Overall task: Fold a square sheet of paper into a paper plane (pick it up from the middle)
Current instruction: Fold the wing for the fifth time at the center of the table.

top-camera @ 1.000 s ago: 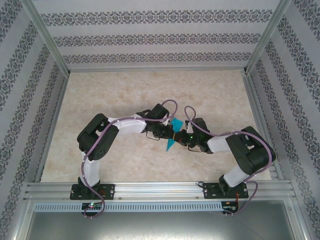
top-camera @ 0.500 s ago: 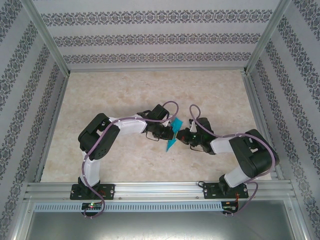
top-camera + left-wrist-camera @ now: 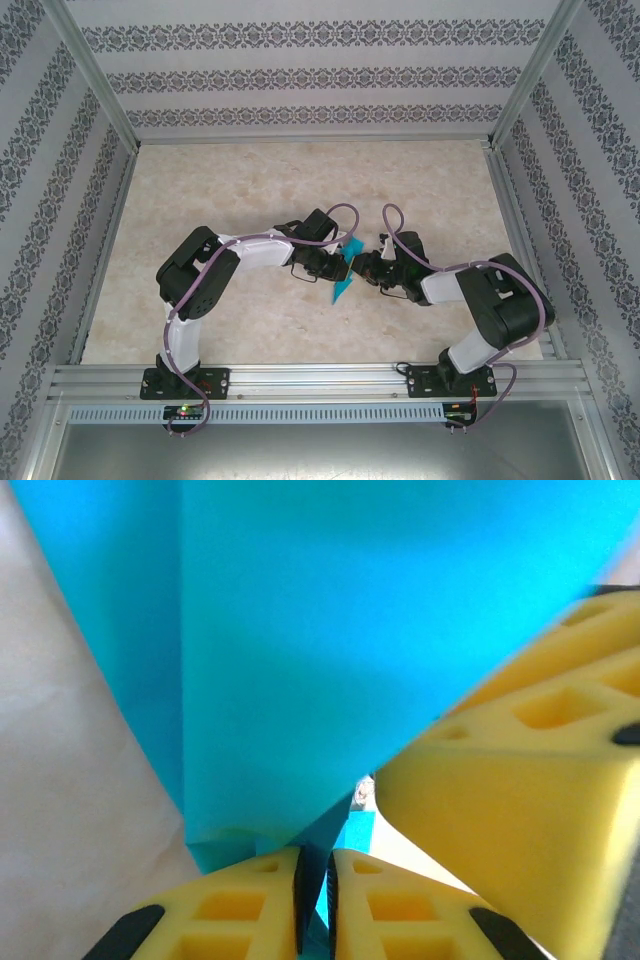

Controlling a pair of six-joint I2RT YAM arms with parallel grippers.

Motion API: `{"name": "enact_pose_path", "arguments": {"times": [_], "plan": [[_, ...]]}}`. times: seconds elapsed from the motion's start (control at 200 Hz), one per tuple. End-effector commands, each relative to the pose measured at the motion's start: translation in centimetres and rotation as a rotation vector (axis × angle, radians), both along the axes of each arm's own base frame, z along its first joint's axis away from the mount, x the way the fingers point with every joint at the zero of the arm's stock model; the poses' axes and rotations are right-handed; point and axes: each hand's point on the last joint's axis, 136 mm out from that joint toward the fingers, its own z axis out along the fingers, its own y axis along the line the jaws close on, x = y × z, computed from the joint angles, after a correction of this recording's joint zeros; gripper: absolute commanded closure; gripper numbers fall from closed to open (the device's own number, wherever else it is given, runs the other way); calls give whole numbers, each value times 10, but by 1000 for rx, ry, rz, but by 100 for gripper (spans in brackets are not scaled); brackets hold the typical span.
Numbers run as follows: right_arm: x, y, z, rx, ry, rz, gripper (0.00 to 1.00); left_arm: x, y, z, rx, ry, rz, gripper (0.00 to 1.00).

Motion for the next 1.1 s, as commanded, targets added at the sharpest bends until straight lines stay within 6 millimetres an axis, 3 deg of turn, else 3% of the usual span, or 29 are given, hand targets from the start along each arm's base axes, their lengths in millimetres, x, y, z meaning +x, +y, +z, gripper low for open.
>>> {"name": "enact_pose_path", "arguments": {"times": [0.0,0.35,0.654,1.094], "plan": [[12,7,9,41,-38,16,77,-15,-2,-6,13,19,-63,82],[14,6,5,23,-33,20,72,-15,-4,-5,0,20,-83,83],[3,-14,-1,-106,-5,-18,66,-14,-2,-6,4,16,-76,84],[6,-7,-5,-84,41,-6,65,-11,-4,-1,-29,5,-58,86]]}}
